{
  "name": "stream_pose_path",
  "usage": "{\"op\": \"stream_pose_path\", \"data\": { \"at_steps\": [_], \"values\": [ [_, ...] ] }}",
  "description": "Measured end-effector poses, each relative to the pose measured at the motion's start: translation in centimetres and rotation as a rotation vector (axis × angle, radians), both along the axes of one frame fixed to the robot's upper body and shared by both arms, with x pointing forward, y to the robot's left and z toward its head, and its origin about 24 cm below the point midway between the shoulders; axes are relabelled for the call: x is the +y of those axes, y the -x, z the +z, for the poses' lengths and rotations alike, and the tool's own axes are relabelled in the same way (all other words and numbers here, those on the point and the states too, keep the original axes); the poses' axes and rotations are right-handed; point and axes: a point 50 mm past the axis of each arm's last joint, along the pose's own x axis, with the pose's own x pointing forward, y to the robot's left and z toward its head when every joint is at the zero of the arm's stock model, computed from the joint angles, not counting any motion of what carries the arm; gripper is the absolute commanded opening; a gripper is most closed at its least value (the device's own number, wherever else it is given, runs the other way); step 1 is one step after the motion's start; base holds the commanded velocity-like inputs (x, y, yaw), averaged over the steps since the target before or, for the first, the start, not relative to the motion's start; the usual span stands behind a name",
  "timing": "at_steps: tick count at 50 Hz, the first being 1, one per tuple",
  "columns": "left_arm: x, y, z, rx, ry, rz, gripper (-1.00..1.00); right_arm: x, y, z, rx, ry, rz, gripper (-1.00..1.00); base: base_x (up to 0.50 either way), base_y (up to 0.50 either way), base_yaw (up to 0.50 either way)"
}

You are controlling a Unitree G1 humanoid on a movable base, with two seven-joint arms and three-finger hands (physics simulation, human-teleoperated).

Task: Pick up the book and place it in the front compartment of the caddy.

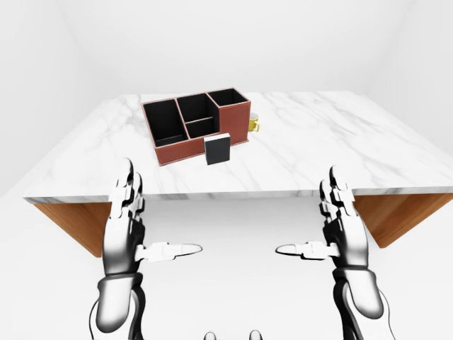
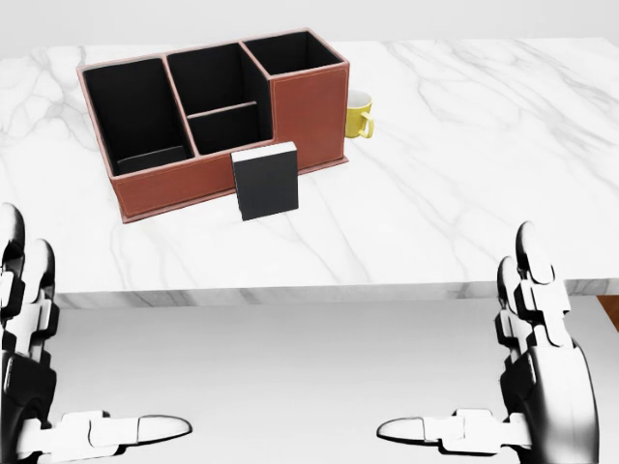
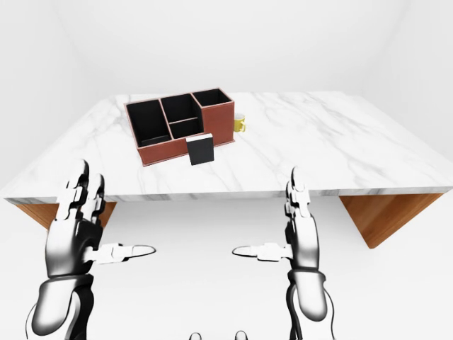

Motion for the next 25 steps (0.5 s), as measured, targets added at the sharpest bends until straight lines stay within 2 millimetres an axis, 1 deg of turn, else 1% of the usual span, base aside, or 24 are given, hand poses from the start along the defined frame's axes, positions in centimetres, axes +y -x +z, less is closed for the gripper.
{"op": "stream_pose_path", "data": {
  "at_steps": [5, 14, 25],
  "values": [
    [0.4, 0.7, 0.7, -0.027, -0.020, 0.025, 1.00, -0.1, 0.4, 0.4, -0.012, -0.002, -0.002, 1.00, 0.05, -0.01, 0.00],
    [0.8, 1.5, 1.4, -0.048, -0.045, 0.053, 1.00, -0.2, 0.5, 1.0, -0.041, -0.007, 0.005, 1.00, 0.46, -0.24, 0.00],
    [0.5, 1.9, 2.1, -0.070, -0.082, 0.049, 1.00, -0.2, 0.3, 1.3, -0.059, -0.007, 0.011, 1.00, 0.49, -0.20, 0.00]
  ]
}}
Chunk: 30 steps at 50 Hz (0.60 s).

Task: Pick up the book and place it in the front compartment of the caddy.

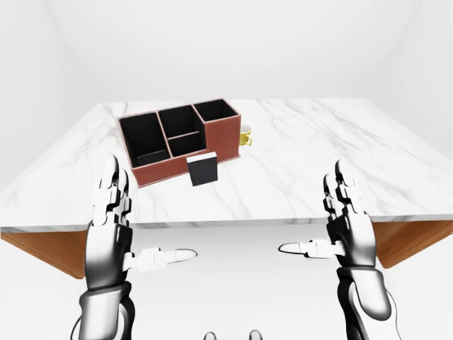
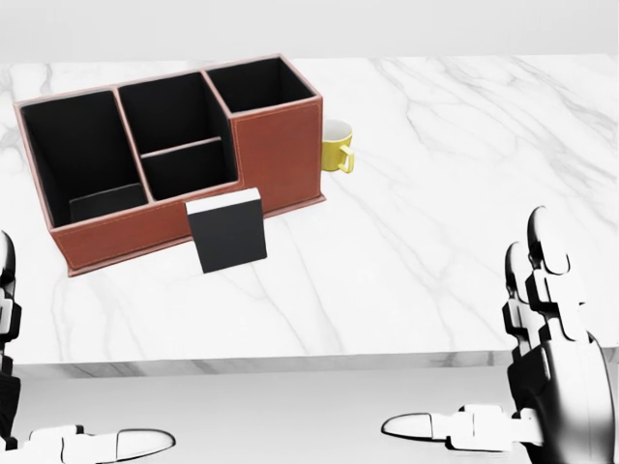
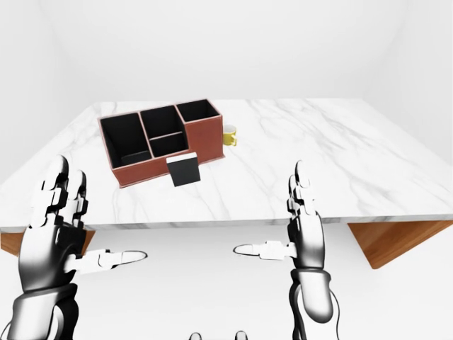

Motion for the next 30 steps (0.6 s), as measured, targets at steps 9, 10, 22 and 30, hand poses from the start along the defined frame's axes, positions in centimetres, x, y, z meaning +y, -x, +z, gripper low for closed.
{"op": "stream_pose_path", "data": {
  "at_steps": [9, 10, 22, 30],
  "values": [
    [-0.16, 0.18, 0.23, -0.006, -0.016, -0.004, 1.00, 0.19, -0.07, 0.22, -0.011, -0.001, 0.012, 1.00, 0.50, -0.19, 0.00],
    [-0.16, 0.19, 0.23, -0.006, -0.016, -0.005, 1.00, 0.20, -0.09, 0.25, -0.013, -0.001, 0.013, 1.00, 0.50, -0.19, 0.00],
    [0.02, 0.26, 0.13, 0.000, -0.011, -0.005, 1.00, 0.49, -0.19, 0.65, -0.032, 0.003, 0.023, 1.00, 0.50, -0.19, 0.00],
    [-0.02, 0.31, 0.21, -0.004, -0.005, -0.011, 1.00, 0.51, -0.16, 0.77, -0.037, 0.010, 0.022, 1.00, 0.50, -0.07, 0.00]
  ]
}}
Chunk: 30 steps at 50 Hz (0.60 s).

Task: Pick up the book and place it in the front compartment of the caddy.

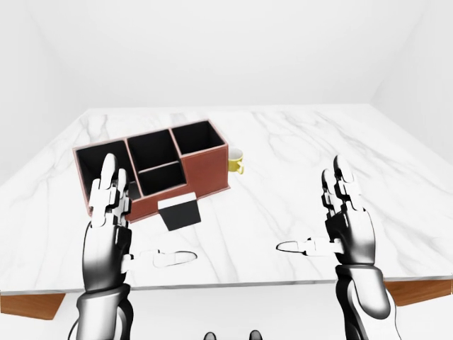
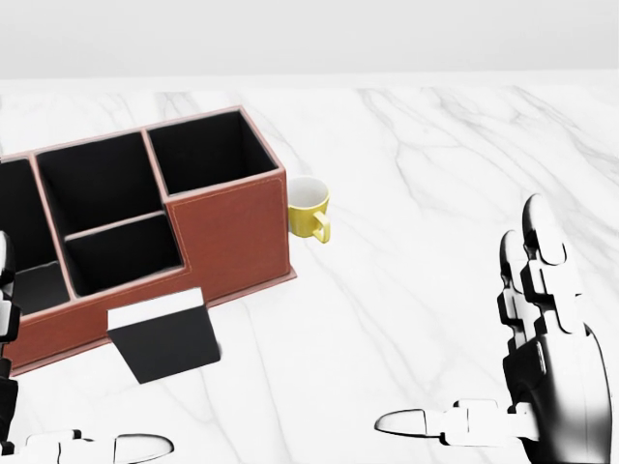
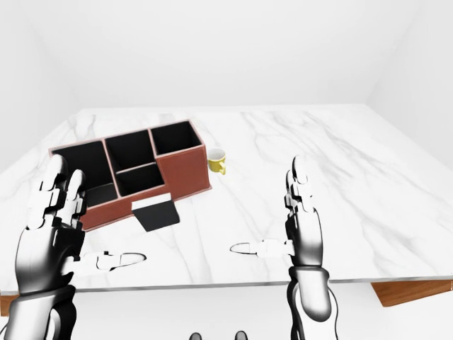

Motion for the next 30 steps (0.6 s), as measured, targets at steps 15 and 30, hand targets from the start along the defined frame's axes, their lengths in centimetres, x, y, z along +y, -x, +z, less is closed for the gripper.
{"op": "stream_pose_path", "data": {
  "at_steps": [15, 30],
  "values": [
    [0.19, 0.18, -0.01, -0.001, 0.017, 0.000, 1.00, 0.20, -0.03, 0.04, -0.001, 0.009, 0.003, 1.00, 0.50, 0.00, 0.00],
    [0.34, 0.27, -0.06, 0.002, 0.024, 0.002, 1.00, 0.38, -0.01, 0.12, -0.005, 0.013, 0.008, 1.00, 0.50, 0.00, 0.00]
  ]
}}
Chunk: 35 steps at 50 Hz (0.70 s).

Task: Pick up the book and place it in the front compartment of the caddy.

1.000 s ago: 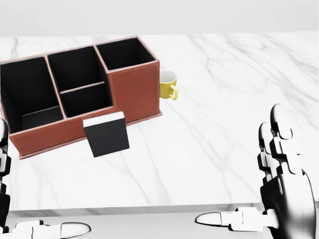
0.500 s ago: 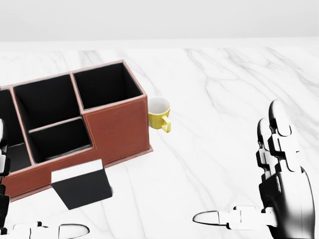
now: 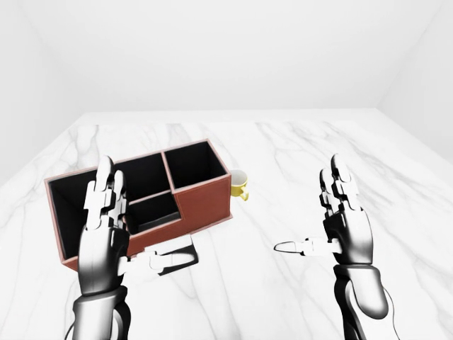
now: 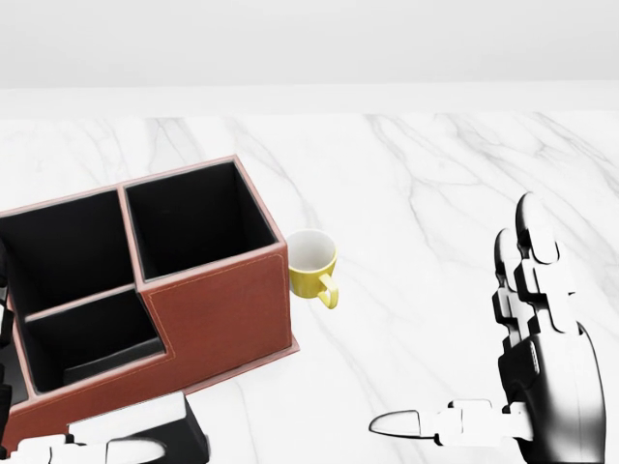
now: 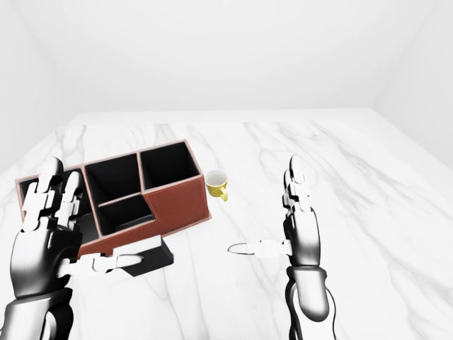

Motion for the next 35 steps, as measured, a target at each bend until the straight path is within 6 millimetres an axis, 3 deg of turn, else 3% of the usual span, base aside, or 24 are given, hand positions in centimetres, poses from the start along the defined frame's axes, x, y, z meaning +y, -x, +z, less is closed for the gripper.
{"op": "stream_pose_path", "data": {
  "at_steps": [19, 35],
  "values": [
    [-0.13, 0.09, 0.02, 0.007, -0.030, 0.012, 1.00, -0.04, 0.02, -0.26, 0.012, -0.006, 0.002, 1.00, 0.49, 0.00, 0.00],
    [-0.63, 0.39, 0.41, 0.031, -0.259, 0.117, 1.00, -0.05, 0.00, -0.37, 0.017, -0.015, 0.005, 1.00, 0.00, 0.00, 0.00]
  ]
}}
